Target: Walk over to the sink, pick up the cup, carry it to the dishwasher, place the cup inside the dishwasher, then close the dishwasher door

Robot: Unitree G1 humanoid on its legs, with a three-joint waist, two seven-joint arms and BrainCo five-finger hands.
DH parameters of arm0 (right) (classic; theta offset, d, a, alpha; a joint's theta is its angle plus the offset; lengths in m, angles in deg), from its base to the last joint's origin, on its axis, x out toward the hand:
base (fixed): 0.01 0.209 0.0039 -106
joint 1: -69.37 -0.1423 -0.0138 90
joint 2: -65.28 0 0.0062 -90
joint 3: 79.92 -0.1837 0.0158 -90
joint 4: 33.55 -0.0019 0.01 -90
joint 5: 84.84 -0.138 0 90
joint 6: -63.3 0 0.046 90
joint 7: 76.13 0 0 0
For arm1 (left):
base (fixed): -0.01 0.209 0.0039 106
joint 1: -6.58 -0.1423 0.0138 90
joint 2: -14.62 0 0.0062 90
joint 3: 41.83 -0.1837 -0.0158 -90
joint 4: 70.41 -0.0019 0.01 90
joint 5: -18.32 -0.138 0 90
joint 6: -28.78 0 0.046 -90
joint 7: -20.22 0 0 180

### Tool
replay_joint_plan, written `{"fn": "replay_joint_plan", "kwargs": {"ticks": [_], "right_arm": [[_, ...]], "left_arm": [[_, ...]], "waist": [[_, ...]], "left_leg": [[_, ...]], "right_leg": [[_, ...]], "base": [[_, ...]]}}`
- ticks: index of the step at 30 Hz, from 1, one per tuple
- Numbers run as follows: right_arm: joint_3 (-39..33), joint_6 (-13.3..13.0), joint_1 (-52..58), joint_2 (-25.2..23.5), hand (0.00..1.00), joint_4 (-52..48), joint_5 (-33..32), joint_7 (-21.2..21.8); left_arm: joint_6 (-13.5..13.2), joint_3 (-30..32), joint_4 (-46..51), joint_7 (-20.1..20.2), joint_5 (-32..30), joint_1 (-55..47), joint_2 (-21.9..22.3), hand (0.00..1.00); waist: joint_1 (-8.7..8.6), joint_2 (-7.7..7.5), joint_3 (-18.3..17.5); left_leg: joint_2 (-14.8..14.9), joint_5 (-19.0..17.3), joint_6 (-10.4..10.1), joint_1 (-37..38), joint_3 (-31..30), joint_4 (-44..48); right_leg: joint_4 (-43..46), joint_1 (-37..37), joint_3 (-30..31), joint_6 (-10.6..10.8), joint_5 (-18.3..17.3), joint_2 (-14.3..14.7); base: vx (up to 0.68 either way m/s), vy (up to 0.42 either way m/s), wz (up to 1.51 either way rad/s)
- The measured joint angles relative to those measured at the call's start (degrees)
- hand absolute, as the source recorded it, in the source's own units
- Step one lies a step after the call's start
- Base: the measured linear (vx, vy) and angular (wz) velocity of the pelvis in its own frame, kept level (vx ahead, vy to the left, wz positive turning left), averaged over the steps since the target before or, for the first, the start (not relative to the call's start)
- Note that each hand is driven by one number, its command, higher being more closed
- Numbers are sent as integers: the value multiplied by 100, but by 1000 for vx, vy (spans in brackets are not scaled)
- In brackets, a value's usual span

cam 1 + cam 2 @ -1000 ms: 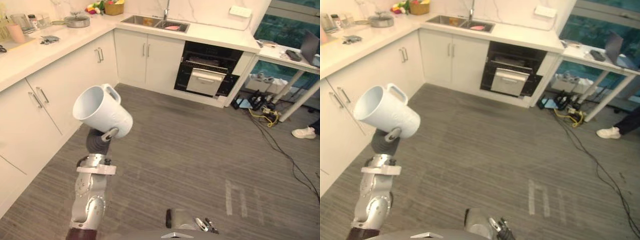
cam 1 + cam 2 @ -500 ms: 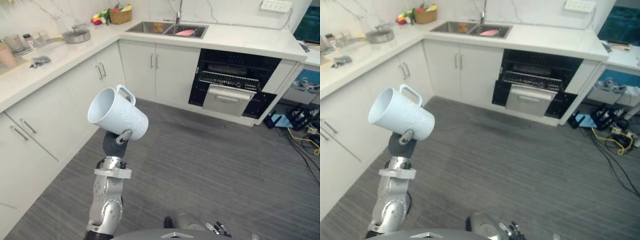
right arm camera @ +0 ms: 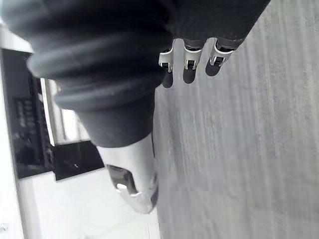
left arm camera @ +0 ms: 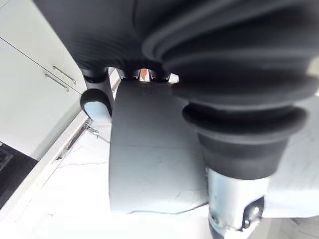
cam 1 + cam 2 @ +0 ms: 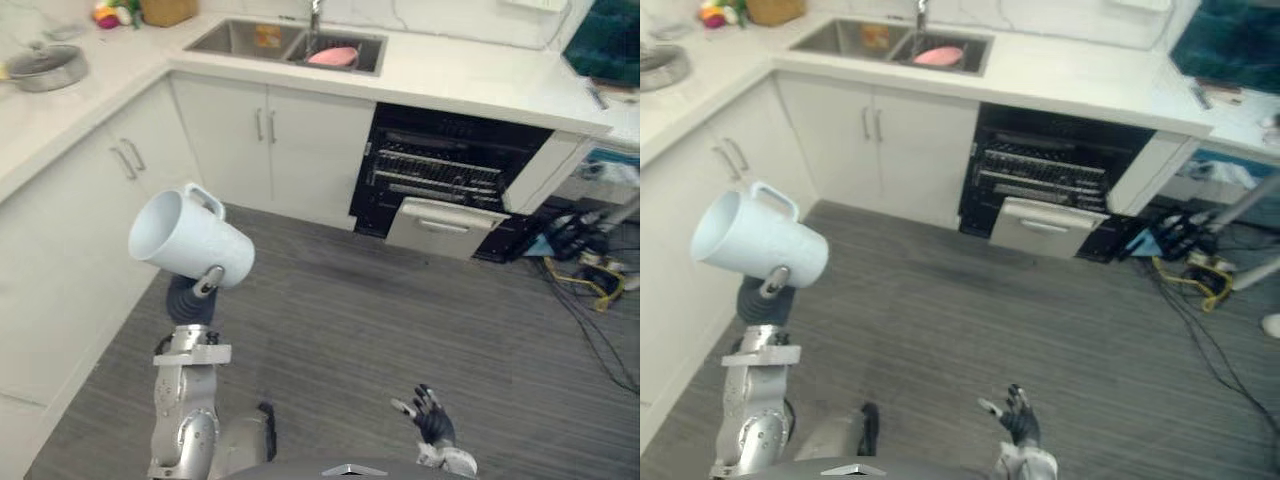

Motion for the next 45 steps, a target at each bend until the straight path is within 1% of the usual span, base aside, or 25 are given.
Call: {"fn": "replay_joint_plan", "kwargs": {"ticks": [2,3,4,6,7,10,11,13,15,16,17,18,21,22,23,26,29,31,33,34,35,37,39,42,45], "right_arm": [[8,-117,95,24,0,6,-31,-70],[10,-128,116,-84,0,17,-27,-142],[9,-141,139,-116,0,28,-25,-168],[25,-204,185,-129,0,-153,-24,-256],[42,-201,204,-135,0,-442,-25,-380],[41,-171,487,-164,0,-1484,-37,-738],[34,-161,548,-174,0,-1732,-36,-799],[25,-107,741,-237,0,-2897,-94,-1071],[28,-73,868,-214,0,-3546,-106,-1135],[39,-49,1000,-190,0,-4043,-142,-1133],[26,-28,1002,-171,0,-4172,-147,-1135],[-1,86,969,-47,0,-4491,-155,-1139],[-304,242,901,-106,0,-5550,-256,-1134],[-486,303,956,-127,0,-5793,-310,-1138],[-507,313,982,-137,0,-5902,-321,-1139],[-621,263,1059,-249,0,-5992,-293,-1175],[-642,239,898,-102,0,-5992,-283,-1323],[-658,308,687,65,0,-5990,-282,-1377],[-666,379,518,135,0,-5976,-253,-1396],[-675,436,515,111,0,-5931,-237,-1410],[-633,524,550,11,0,-5914,-188,-1418],[-708,596,557,-84,0,-5927,-23,-1475],[-831,610,458,-79,0,-5931,-18,-1473],[-1140,627,591,-2,0,-5900,-19,-1509],[-1515,700,825,44,0,-5939,-19,-1661]], "left_arm": [[-93,17,181,100,1,13,-103,100],[-66,8,229,106,-14,24,-280,100],[-47,-26,254,84,-23,13,-329,100],[-34,-189,246,-91,-105,45,-302,100],[-30,-393,240,-201,-140,117,-328,100],[16,-686,232,-298,-155,337,-334,100],[30,-708,232,-293,-184,396,-331,100],[40,-639,265,-253,-172,433,-365,100],[39,-619,358,-237,-171,245,-382,100],[1,-631,495,-174,-172,45,-381,100],[-10,-644,498,-143,-172,4,-363,100],[-36,-708,468,-105,-176,-89,-248,100],[-101,-834,496,-66,-174,-13,49,100],[-103,-975,500,-74,-176,-41,161,100],[-107,-1038,504,-88,-184,-62,168,100],[-107,-1277,525,-114,-400,-152,263,100],[-149,-1257,505,-107,-476,-163,252,100],[-152,-1242,446,-120,-474,-164,238,100],[-145,-1267,429,-139,-477,-158,128,100],[-144,-1268,422,-148,-476,-171,86,100],[-143,-1256,408,-179,-474,-211,-34,100],[-140,-1240,379,-271,-474,-83,-96,100],[-142,-1190,115,-292,-475,54,-55,100],[-122,-1203,-232,-265,-474,269,-92,100],[61,-1368,-288,-252,-476,336,-11,100]], "waist": [[11,-62,-75],[-40,-326,-126],[-71,-385,-131],[-227,-268,-114],[-348,-140,-44],[-521,111,17],[-542,172,48],[-583,245,77],[-583,144,19],[-599,3,-85],[-610,26,-108],[-613,285,-205],[-674,659,-171],[-654,684,-135],[-634,702,-135],[-657,648,-124],[-527,579,-153],[-519,565,-162],[-643,480,-253],[-612,390,-298],[-622,242,-422],[-755,203,-448],[-772,397,-380],[-1060,319,-539],[-1199,552,-659]], "left_leg": [[-36,-505,237,242,43,-120],[-296,-707,327,563,106,-234],[-359,-745,384,764,162,-392],[-395,-795,447,1322,182,-920],[-348,-736,481,1735,116,-1379],[-55,-814,348,2304,-29,-1703],[34,-854,285,2442,-84,-1746],[376,-1134,-166,2934,-64,-1720],[397,-1442,-399,3316,86,-1631],[375,-1724,-569,3623,205,-1515],[421,-1793,-624,3698,231,-1456],[780,-1842,-736,3813,434,-1128],[1298,-1084,-839,3287,502,684],[1496,107,-631,2765,377,1794],[1568,691,-641,2473,242,2318],[1675,-78,-429,1136,246,3793],[1463,-859,-395,581,560,2417],[1182,-952,-381,614,493,972],[534,-357,-162,645,-124,-1122],[312,304,-341,856,-367,-1657],[184,444,-276,1227,-309,-2056],[253,440,-223,1431,-305,-2264],[449,415,-217,1789,-307,-2478],[422,-90,-344,1992,-253,-2278],[445,-234,-373,2168,-110,-2279]], "right_leg": [[1737,-559,-271,1101,79,-128],[2656,-956,-607,1083,676,-535],[3034,-1149,-845,1036,1095,-764],[3691,-1843,-1461,241,507,-1098],[3424,-2313,-1748,97,125,-1084],[1885,-2849,-2302,-102,-9,-960],[1378,-2886,-2402,-165,69,-899],[-882,-2918,-2525,-291,992,-635],[-1096,-2951,-2605,-423,1344,-709],[-782,-2984,-2594,-850,1829,-775],[-580,-3015,-2585,-912,2029,-768],[-9,-3095,-2616,-866,1741,-548],[595,-3057,-2560,-971,834,-77],[561,-2816,-2400,-1008,608,103],[476,-2657,-2312,-1063,532,190],[-331,-1685,-1923,-1178,411,482],[-987,-962,-1308,-1079,497,533],[-1055,-735,-868,-869,389,509],[-955,-650,-459,-472,141,359],[-803,-640,-257,-305,17,270],[-612,-669,-94,-200,-69,158],[-186,-1046,-42,-390,-172,94],[-586,-1166,63,-442,-218,83],[-2202,-1146,-87,-273,1380,-230],[-1829,-1226,63,-155,1118,-206]], "base": [[241,111,-51],[285,107,-35],[376,78,-30],[549,143,-19],[443,125,0],[434,21,26],[543,-52,48],[667,-126,31],[677,-199,12],[695,-228,11],[687,-244,-8],[605,-240,-35],[550,-239,-55],[526,-199,-64],[502,-134,-64],[522,-104,-64],[545,-37,-104],[685,110,-111],[531,217,-97],[507,223,-100],[512,173,-76],[470,140,-67],[256,14,-110],[232,-38,-61],[211,16,-35]]}}
